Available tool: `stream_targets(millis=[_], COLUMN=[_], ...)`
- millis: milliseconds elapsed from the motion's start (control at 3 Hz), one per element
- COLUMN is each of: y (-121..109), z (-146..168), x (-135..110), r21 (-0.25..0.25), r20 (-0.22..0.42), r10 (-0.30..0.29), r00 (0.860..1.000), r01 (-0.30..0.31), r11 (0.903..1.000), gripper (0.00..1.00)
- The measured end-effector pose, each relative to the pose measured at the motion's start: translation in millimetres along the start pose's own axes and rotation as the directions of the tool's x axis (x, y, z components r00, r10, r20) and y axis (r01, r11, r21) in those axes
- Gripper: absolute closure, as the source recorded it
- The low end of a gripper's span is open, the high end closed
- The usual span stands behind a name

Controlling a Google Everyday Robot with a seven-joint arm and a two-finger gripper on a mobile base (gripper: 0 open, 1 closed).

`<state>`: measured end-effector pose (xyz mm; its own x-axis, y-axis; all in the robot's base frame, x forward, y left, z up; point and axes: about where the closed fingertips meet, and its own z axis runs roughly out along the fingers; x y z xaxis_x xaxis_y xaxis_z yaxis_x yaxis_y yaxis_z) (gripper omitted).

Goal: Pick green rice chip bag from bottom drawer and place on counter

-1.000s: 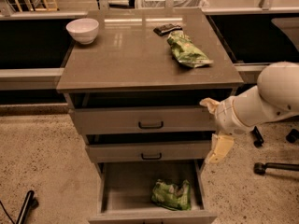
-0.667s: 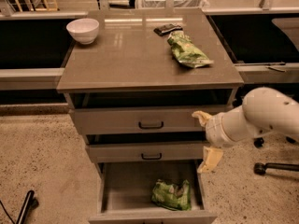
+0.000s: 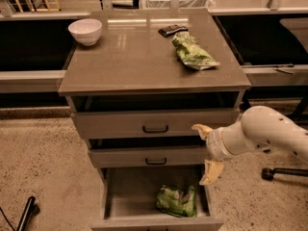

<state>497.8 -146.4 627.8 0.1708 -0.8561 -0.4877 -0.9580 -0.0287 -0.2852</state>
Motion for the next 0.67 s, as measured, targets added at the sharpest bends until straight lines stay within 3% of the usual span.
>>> stream_targets(millis=[333, 667], y=[0.8, 7.6], z=[6.2, 41.2], x=[1.7, 28.4], r21=[-0.018, -0.041], r20=[0.009, 0.022], r10=[-0.003, 0.032], r00=[1.0, 0.999], r01=[0.003, -0.031], r11=[0.9998, 0.9987], gripper=[0.0, 0.14])
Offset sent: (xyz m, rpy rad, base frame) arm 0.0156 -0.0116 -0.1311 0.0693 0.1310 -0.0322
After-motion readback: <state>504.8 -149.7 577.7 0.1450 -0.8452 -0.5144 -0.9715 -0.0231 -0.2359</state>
